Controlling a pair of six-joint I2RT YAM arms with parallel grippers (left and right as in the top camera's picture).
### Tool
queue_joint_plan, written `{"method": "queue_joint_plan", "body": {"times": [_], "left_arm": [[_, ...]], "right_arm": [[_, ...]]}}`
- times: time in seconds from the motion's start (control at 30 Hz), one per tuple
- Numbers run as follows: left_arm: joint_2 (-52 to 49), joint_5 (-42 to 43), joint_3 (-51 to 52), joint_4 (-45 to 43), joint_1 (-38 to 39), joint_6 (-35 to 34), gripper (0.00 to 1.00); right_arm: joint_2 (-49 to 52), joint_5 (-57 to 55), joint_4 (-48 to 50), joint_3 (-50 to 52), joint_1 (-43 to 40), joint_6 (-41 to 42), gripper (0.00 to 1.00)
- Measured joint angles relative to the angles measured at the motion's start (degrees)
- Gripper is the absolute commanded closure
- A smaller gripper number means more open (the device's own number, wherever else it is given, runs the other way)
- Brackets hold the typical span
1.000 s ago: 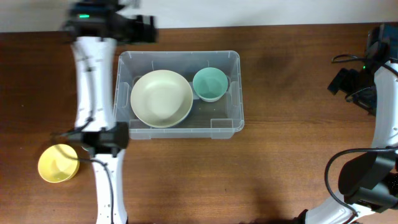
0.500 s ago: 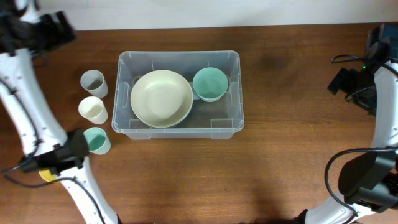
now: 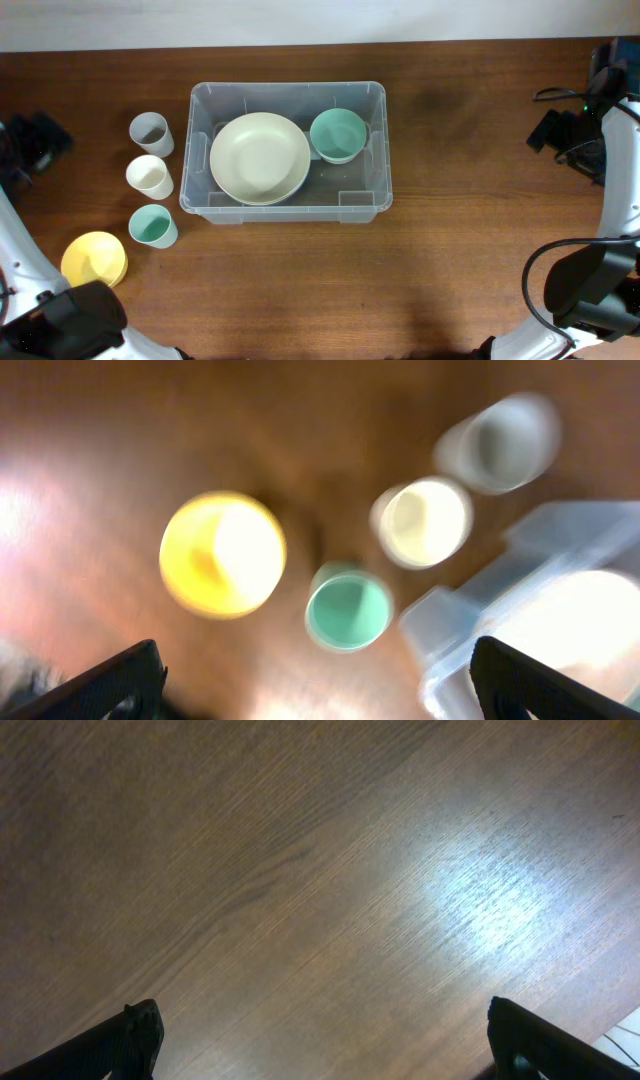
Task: Pack container
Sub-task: 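Move the left gripper back left to the yellow bowl, then lower the left gripper and grasp the yellow bowl's rim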
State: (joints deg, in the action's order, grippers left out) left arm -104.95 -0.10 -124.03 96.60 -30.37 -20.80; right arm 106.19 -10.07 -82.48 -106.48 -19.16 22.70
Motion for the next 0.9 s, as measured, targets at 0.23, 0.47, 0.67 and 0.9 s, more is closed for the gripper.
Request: {"method": "queue_joint_plan", "body": {"times": [0.23,0.47,0.67,0.9], "left_arm": [[3.6,-1.7,21.6,-4.9,-2.0,-6.4,0.00],[6.6,-3.0,36.9,-13.3,-6.5,-11.9,0.00],[7.7,-3.8,45.1,-19.0,-12.9,-15.2,0.01],[7.8,-3.8,55.3,-29.4,-16.0,-16.4,0.01]], "right_arm": [[0.0,0.0,0.0,0.0,0.0,0.0,0.01],[0.0,0.0,0.0,0.0,0.0,0.0,0.01],[0.0,0.0,0.0,0.0,0.0,0.0,0.01],[0.0,0.0,0.0,0.0,0.0,0.0,0.01]]}}
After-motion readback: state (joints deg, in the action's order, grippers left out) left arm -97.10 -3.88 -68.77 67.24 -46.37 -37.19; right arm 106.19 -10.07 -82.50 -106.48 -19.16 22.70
